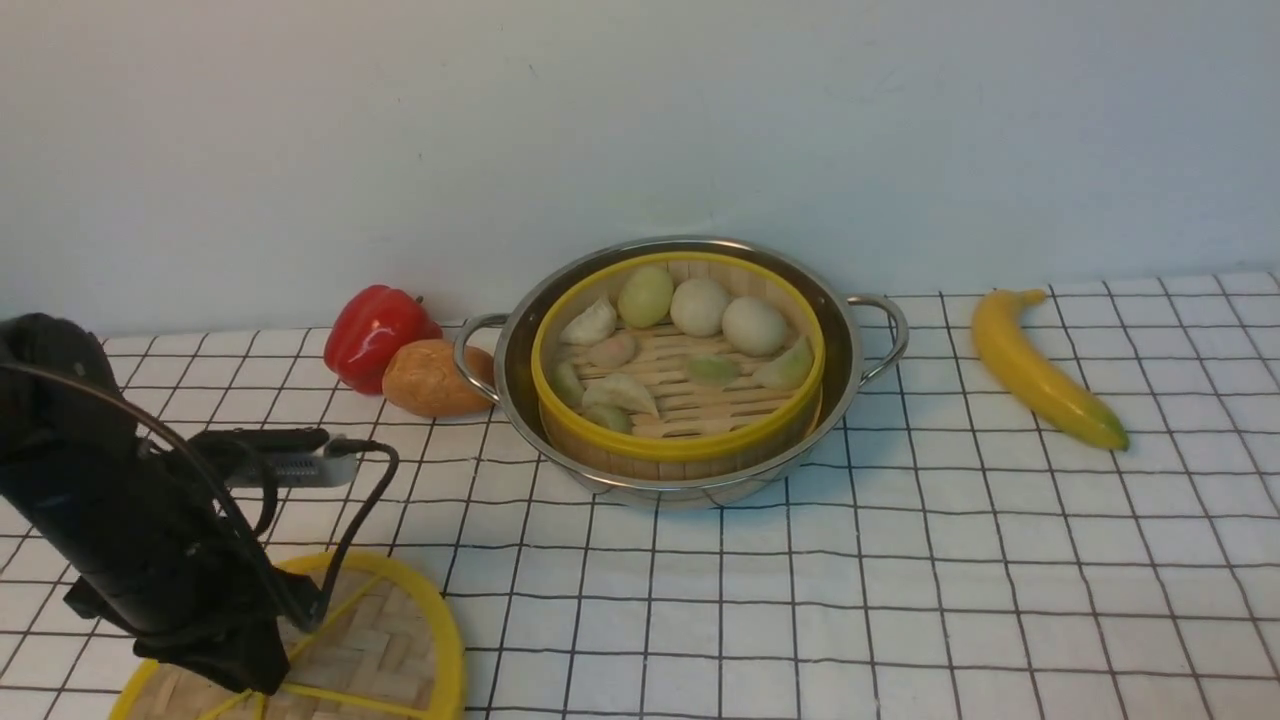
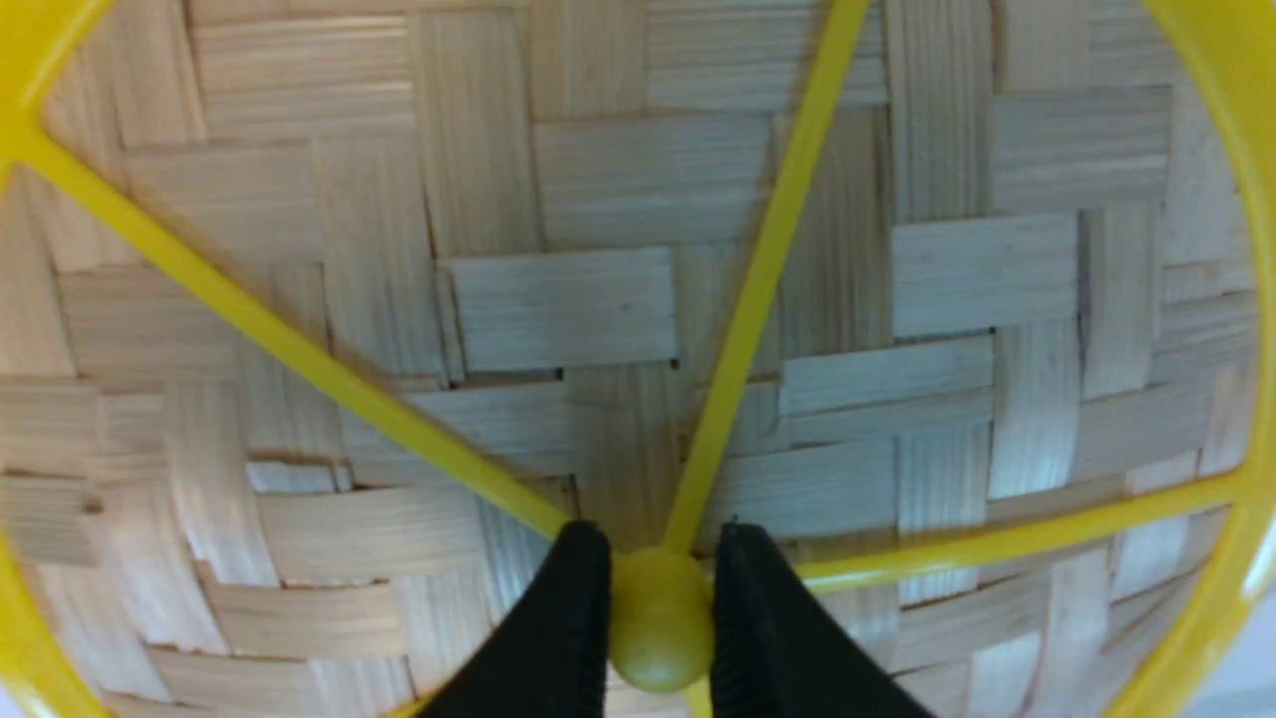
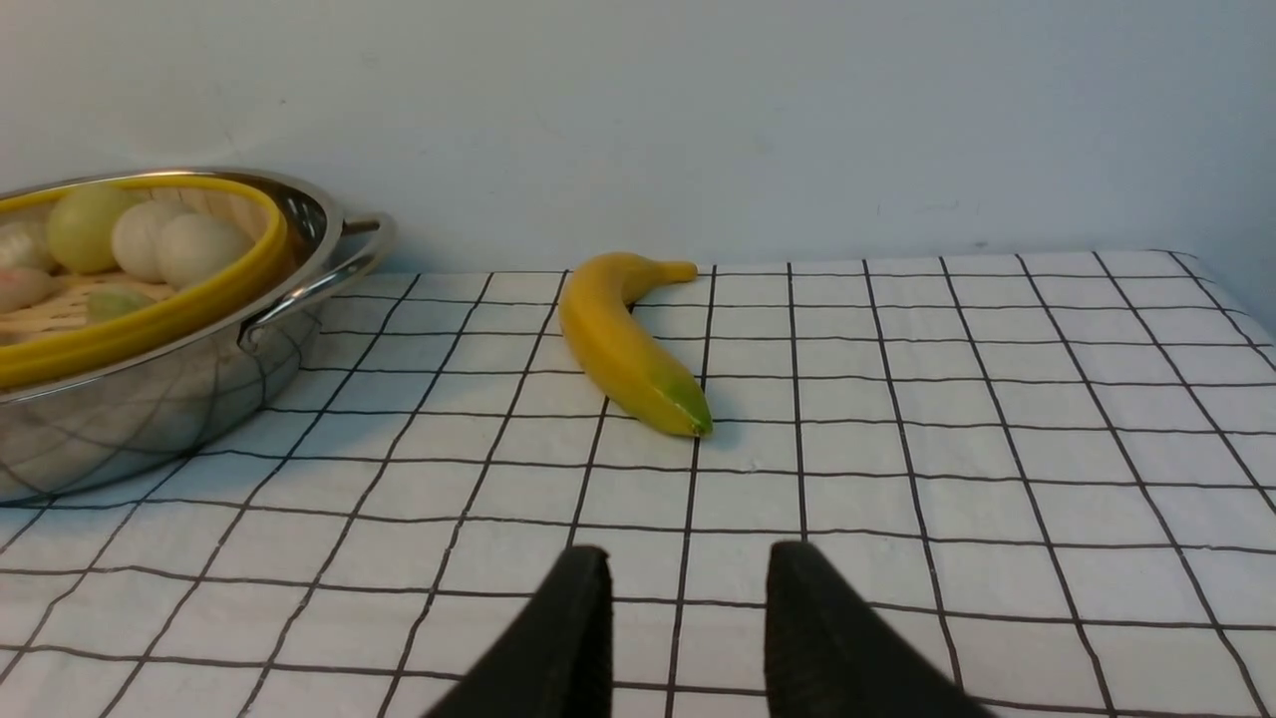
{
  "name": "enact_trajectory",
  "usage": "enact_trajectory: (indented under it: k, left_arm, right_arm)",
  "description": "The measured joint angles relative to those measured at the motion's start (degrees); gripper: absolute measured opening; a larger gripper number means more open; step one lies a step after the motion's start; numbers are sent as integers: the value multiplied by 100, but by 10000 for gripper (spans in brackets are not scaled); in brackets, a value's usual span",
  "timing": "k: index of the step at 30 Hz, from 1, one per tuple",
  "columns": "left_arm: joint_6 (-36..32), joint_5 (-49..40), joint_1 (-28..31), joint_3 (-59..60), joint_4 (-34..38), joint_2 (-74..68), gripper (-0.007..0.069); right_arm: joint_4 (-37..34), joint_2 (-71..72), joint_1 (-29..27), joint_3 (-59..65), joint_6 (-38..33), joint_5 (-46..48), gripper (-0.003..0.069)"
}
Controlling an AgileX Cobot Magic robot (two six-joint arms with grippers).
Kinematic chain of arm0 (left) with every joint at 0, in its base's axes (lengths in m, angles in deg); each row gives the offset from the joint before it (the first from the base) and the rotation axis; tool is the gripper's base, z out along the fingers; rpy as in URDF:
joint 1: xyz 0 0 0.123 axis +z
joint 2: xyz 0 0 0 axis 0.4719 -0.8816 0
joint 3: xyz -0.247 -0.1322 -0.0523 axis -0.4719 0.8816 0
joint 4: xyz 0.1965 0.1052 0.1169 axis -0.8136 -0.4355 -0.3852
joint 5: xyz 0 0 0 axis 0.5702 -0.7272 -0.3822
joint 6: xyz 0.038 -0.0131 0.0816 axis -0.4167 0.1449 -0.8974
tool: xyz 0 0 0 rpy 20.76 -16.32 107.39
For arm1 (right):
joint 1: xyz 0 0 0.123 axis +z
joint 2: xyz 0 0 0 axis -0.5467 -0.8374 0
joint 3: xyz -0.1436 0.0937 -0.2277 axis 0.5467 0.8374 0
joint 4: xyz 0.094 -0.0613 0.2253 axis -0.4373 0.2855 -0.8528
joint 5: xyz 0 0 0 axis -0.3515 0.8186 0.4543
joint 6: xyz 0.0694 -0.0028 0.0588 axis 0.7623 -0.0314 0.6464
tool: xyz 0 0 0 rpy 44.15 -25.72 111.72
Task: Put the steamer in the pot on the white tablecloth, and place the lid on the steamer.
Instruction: 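Grasp the bamboo steamer lid lying on the table by its centre knob, then place the yellow bamboo steamer lid onto the steamer in the pot with the left gripper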
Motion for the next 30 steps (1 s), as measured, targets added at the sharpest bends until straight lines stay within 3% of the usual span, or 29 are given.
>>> enact_trajectory:
  k: [4,10,15,18,30]
  left_arm:
    - [-42,-633,-2,-838,22,34,117]
    - [-387,-677,-12,-2439,35,59,117]
    - [-1290,-697,-184,-3482,269,48,117]
    - [-2089,-715,-729,-4143,362,-196,117]
    - [-3936,-385,-2404,-5433,-71,-1708,117]
  right_arm:
    - [0,0,0,0,0,0,242]
    - [0,0,0,0,0,0,242]
    - [0,0,0,0,0,0,242]
    - [0,0,0,0,0,0,242]
    - [0,0,0,0,0,0,242]
